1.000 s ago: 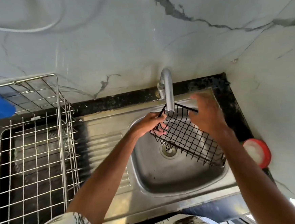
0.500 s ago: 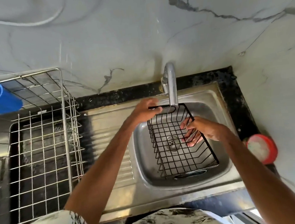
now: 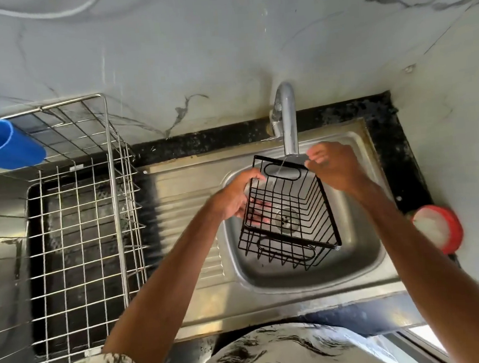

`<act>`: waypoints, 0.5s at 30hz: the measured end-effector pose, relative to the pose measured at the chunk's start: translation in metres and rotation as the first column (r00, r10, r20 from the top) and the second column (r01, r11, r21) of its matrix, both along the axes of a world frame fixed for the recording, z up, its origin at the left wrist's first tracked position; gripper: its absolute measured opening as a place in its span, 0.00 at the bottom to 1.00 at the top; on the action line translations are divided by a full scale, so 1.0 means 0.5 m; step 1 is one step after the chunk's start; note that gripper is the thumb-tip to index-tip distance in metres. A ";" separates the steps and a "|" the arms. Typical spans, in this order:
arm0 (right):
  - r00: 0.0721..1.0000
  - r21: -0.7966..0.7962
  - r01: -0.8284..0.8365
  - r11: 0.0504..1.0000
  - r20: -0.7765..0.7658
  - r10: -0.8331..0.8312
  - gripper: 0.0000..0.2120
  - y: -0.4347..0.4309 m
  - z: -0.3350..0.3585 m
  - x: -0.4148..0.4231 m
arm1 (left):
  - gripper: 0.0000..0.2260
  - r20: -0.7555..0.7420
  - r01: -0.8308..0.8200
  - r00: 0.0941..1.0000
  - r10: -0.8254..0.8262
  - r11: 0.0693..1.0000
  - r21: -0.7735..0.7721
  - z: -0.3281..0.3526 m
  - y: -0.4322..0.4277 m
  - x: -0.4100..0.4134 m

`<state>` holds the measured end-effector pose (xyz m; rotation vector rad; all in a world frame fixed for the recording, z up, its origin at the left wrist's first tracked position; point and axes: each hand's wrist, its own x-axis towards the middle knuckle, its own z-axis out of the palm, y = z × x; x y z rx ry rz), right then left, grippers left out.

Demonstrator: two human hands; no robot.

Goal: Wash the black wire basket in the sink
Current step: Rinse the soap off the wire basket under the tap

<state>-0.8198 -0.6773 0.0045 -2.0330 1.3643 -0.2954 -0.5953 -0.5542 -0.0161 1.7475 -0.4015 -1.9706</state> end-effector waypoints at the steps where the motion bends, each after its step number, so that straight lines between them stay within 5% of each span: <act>1: 0.996 0.074 -0.085 0.994 0.018 0.084 0.14 -0.011 -0.005 0.013 | 0.24 -0.009 0.021 1.000 -0.021 1.000 -0.013 0.051 -0.007 -0.012; 3: 0.964 0.249 -0.247 0.937 -0.037 0.264 0.16 -0.028 -0.023 0.037 | 0.20 0.000 0.071 0.997 -0.071 0.993 -0.096 0.087 -0.015 -0.014; 5: 0.947 0.442 -0.302 0.845 0.038 0.319 0.14 -0.043 -0.055 0.054 | 0.28 0.004 -0.032 0.999 0.035 0.952 -0.304 0.073 -0.023 -0.001; 6: 0.956 0.540 -0.283 0.793 0.089 0.280 0.10 -0.047 -0.071 0.059 | 0.34 -0.185 -0.151 0.978 0.093 0.932 -0.329 0.064 -0.020 0.007; 8: 0.972 0.642 -0.230 0.732 0.120 0.200 0.07 -0.055 -0.099 0.075 | 0.43 -0.299 -0.076 0.953 -0.049 0.917 -0.392 0.048 0.005 0.014; 12: 0.974 0.645 -0.226 0.730 0.155 0.166 0.40 -0.080 -0.177 0.097 | 0.41 -0.247 -0.004 0.966 -0.073 0.955 -0.296 0.092 -0.015 0.014; 15: 0.957 0.610 -0.287 0.739 0.221 0.189 0.40 -0.088 -0.177 0.112 | 0.47 -0.029 0.110 0.991 -0.131 0.918 -0.380 0.118 -0.029 0.028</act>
